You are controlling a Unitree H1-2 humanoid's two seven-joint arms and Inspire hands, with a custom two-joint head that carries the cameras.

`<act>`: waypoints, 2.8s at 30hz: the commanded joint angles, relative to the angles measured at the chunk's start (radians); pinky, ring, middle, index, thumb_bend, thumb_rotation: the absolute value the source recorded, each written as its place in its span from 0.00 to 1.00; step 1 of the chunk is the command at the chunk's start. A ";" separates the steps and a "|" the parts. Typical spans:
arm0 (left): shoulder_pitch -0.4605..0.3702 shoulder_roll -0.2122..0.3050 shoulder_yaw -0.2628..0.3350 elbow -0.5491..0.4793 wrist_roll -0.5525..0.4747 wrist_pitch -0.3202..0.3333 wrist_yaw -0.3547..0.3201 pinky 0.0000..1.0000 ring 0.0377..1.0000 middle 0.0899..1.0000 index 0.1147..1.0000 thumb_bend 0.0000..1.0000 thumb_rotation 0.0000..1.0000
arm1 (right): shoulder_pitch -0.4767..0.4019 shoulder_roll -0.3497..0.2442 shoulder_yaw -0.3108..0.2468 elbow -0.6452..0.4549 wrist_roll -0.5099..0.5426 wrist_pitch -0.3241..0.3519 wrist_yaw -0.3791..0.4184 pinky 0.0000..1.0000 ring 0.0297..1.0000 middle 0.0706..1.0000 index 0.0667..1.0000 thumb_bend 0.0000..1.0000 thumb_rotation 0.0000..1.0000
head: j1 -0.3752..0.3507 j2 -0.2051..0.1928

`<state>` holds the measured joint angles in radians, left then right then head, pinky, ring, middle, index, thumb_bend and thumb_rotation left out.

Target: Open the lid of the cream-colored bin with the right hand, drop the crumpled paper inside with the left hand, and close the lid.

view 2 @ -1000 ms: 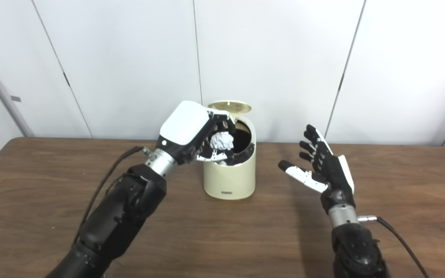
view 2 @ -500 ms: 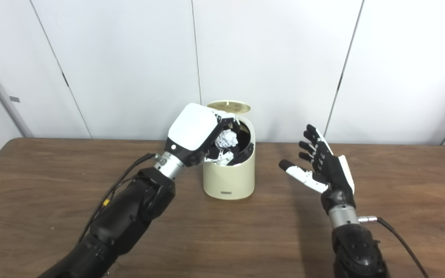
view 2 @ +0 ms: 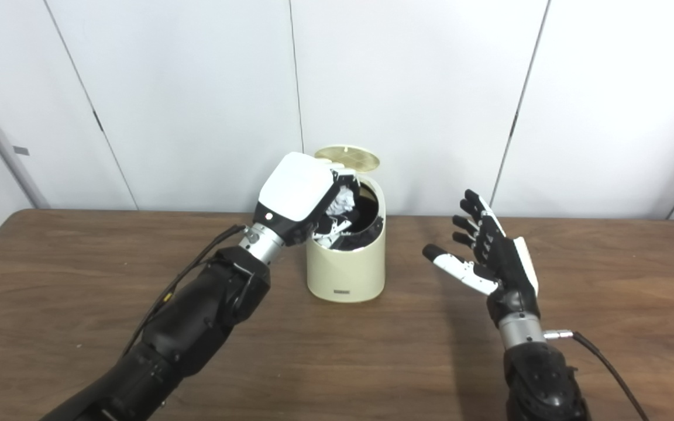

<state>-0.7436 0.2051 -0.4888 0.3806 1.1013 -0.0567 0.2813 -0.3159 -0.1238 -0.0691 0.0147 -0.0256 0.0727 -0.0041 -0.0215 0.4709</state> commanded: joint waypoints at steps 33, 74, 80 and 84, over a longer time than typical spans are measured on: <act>0.020 0.085 0.047 -0.200 -0.147 -0.023 -0.204 0.49 0.62 0.71 0.69 0.89 0.05 | -0.039 -0.010 -0.008 -0.009 0.006 -0.048 -0.001 0.74 0.87 0.92 0.91 0.73 0.35 | 0.006 0.016; 0.398 -0.086 0.493 -0.424 -0.858 -0.068 -0.184 0.46 0.53 0.44 0.45 0.52 0.00 | -0.034 -0.040 -0.006 0.003 0.008 -0.057 0.008 0.82 0.86 0.92 0.92 0.71 0.36 | 0.032 0.020; 0.432 -0.073 0.493 -0.408 -0.943 -0.077 -0.241 0.50 0.61 0.68 0.66 0.59 0.28 | -0.029 -0.041 -0.006 0.007 0.010 -0.064 0.009 0.81 0.85 0.92 0.92 0.75 0.40 | 0.032 0.020; 0.445 -0.050 0.487 -0.372 -0.974 -0.106 -0.283 0.53 0.65 0.72 0.75 0.62 0.47 | -0.028 -0.035 -0.005 0.003 0.018 -0.060 0.012 0.79 0.86 0.92 0.92 0.73 0.39 | 0.020 0.023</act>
<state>-0.2748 0.1345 -0.0042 0.0125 0.1445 -0.1080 0.0117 -0.3175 -0.1539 -0.0715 0.0407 -0.0160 0.0619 0.0007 -0.0015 0.4939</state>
